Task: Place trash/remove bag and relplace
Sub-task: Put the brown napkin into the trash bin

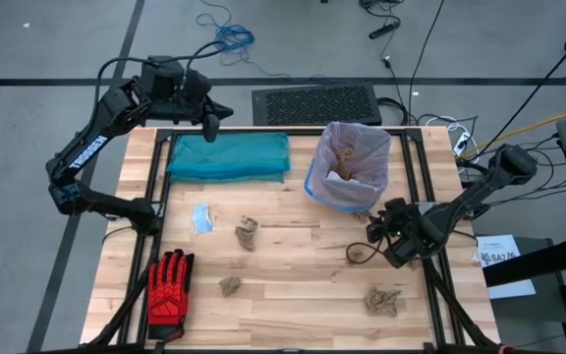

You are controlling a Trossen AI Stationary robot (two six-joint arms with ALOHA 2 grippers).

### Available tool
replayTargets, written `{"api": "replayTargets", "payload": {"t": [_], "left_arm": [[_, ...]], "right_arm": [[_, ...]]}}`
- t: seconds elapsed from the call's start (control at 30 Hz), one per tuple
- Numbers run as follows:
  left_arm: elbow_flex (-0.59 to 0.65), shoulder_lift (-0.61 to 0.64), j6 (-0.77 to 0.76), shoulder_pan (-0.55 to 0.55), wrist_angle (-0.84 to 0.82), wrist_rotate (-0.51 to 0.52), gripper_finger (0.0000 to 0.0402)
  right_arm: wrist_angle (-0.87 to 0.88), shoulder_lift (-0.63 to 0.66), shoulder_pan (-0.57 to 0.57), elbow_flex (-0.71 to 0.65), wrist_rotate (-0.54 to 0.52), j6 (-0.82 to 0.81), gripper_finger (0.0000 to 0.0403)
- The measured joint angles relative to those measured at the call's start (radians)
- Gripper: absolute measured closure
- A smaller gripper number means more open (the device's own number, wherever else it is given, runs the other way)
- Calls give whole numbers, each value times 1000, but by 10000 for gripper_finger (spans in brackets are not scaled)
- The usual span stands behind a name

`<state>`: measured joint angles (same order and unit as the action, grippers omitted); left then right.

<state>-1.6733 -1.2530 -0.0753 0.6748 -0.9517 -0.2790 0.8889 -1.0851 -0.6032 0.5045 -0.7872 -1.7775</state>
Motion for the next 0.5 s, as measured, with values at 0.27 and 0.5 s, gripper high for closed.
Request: {"api": "replayTargets", "payload": {"t": [0.27, 0.5], "left_arm": [[0, 0, 11, 0, -27, 0, 402], [0, 5, 6, 0, -35, 0, 402]], "right_arm": [[-179, 0, 110, -86, 2, 105, 232], [-427, 0, 182, -191, 57, 206, 256]]}}
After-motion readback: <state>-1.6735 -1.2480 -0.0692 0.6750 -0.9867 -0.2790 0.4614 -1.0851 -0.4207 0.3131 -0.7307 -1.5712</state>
